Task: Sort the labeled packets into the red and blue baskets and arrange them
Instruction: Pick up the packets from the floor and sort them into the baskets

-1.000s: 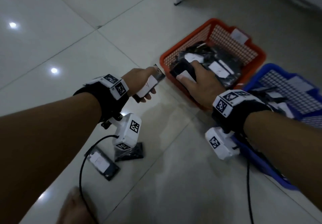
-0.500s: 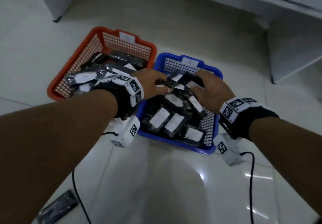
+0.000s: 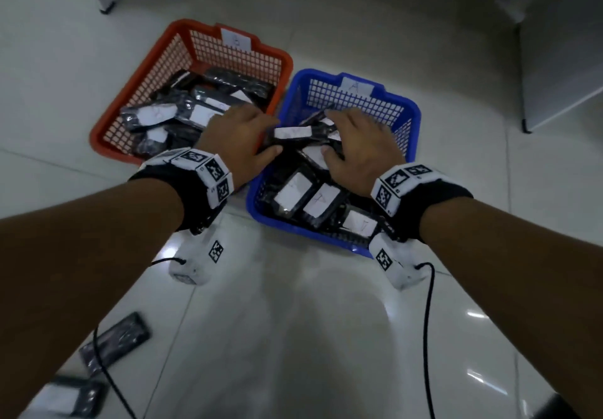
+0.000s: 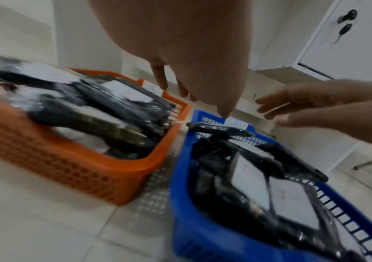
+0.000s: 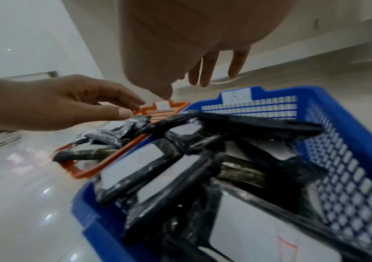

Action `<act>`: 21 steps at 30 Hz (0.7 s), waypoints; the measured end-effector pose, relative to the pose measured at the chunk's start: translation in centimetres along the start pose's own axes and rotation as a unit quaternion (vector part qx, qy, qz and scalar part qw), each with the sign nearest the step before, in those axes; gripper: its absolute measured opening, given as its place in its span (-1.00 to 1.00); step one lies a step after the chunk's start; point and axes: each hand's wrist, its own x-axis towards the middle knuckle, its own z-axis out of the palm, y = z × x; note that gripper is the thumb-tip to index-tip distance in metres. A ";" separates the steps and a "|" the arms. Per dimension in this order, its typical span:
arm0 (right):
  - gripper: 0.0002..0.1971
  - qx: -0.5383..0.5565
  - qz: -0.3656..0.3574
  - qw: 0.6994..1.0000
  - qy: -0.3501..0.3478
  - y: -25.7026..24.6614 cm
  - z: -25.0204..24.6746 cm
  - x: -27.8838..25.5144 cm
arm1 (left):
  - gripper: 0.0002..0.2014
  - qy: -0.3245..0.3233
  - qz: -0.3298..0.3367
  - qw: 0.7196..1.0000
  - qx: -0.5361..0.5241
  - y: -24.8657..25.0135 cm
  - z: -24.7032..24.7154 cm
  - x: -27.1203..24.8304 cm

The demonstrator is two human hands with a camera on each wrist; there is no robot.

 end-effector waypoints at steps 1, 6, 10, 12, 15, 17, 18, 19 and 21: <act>-0.40 0.004 -0.023 1.000 -0.005 -1.0 0.1 0.2 | -0.51 0.001 -0.009 1.000 0.005 -0.7 -0.5 -1.5; -0.44 0.013 -0.177 0.984 -0.025 -9.5 2.5 -0.1 | -0.48 -0.018 -0.096 0.993 0.070 -4.6 -3.1 -12.0; -0.46 0.037 -0.273 0.960 -0.056 -17.6 6.6 -1.4 | -0.52 -0.074 -0.173 0.976 0.106 -7.3 -4.2 -22.4; -0.47 0.046 -0.317 0.943 -0.088 -21.2 8.8 -2.5 | -0.51 -0.100 -0.213 0.966 0.109 -8.3 -4.4 -27.5; -0.47 0.028 -0.363 0.918 -0.156 -25.5 12.2 -4.4 | -0.45 -0.147 -0.254 0.951 0.095 -9.1 -3.8 -34.3; -0.48 0.012 -0.384 0.905 -0.185 -27.1 14.0 -5.4 | -0.43 -0.174 -0.272 0.943 0.074 -9.2 -3.2 -37.1; -0.48 0.004 -0.396 0.896 -0.202 -28.0 15.0 -5.9 | -0.44 -0.190 -0.283 0.938 0.062 -9.2 -2.8 -38.2; -0.48 -0.005 -0.406 0.887 -0.221 -28.8 15.9 -6.4 | -0.45 -0.202 -0.287 0.935 0.049 -9.1 -2.2 -39.2; -0.46 -0.023 -0.415 0.869 -0.268 -30.2 17.6 -7.5 | -0.49 -0.219 -0.295 0.930 0.019 -9.2 -1.0 -40.6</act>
